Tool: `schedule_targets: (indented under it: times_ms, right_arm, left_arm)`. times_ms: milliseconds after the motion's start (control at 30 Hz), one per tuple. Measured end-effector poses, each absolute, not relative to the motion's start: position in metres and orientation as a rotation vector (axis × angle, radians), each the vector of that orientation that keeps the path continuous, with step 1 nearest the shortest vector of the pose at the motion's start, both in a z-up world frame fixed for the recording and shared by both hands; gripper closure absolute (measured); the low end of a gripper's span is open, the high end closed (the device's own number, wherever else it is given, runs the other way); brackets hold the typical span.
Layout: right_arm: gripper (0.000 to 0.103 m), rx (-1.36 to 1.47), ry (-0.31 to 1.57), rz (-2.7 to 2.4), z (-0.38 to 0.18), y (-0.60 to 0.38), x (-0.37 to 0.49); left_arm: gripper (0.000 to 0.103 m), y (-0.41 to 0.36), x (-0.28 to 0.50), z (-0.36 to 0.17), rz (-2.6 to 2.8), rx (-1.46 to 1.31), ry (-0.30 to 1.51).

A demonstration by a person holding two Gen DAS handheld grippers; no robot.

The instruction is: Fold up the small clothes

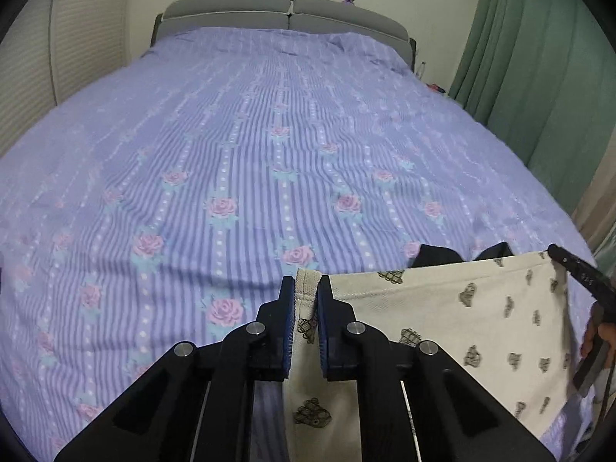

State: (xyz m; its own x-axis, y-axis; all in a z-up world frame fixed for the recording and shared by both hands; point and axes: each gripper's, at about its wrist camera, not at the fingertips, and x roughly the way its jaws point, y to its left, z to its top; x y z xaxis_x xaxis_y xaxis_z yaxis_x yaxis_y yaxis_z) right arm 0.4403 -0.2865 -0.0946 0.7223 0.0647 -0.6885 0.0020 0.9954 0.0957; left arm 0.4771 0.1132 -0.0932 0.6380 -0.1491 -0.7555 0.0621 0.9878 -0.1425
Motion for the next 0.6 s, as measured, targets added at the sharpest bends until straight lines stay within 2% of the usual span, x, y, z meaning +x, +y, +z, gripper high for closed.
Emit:
schedule_targets:
  times_ms: [100,133,167,200,233,267,300,400,467,500,600]
  right_arm:
    - [0.093,0.065,0.791,0.039,-0.097,-0.285,0.448]
    - [0.091,0.066,0.808,0.027,-0.1,-0.285,0.451]
    - [0.088,0.07,0.821,0.018,-0.101,-0.286,0.452]
    - [0.076,0.072,0.831,-0.001,-0.101,-0.287,0.452]
    - [0.059,0.073,0.832,-0.026,-0.099,-0.288,0.45]
    - [0.053,0.07,0.821,-0.054,-0.096,-0.29,0.445]
    - [0.047,0.051,0.793,-0.094,-0.089,-0.29,0.436]
    - [0.042,-0.028,0.72,-0.175,-0.066,-0.285,0.406]
    - [0.035,-0.044,0.676,-0.189,-0.051,-0.282,0.383]
    - [0.027,-0.048,0.654,-0.189,-0.044,-0.281,0.369]
    - [0.025,-0.067,0.614,-0.178,-0.026,-0.275,0.328]
  left_arm:
    - [0.09,0.114,0.487,-0.103,-0.112,-0.111,0.912]
    - [0.088,0.113,0.488,-0.105,-0.103,-0.096,0.921]
    - [0.082,0.113,0.488,-0.104,-0.085,-0.077,0.923]
    - [0.073,0.113,0.483,-0.099,-0.065,-0.053,0.911]
    - [0.067,0.114,0.48,-0.094,-0.048,-0.036,0.892]
    - [0.054,0.114,0.472,-0.085,-0.019,-0.01,0.846]
    - [0.047,0.114,0.465,-0.076,-0.002,0.01,0.803]
    - [0.045,0.116,0.433,-0.046,0.035,0.052,0.718]
    - [0.042,0.121,0.411,-0.035,0.025,0.044,0.703]
    - [0.042,0.123,0.399,-0.031,0.018,0.038,0.703]
    - [0.042,0.13,0.362,-0.028,-0.029,-0.008,0.741]
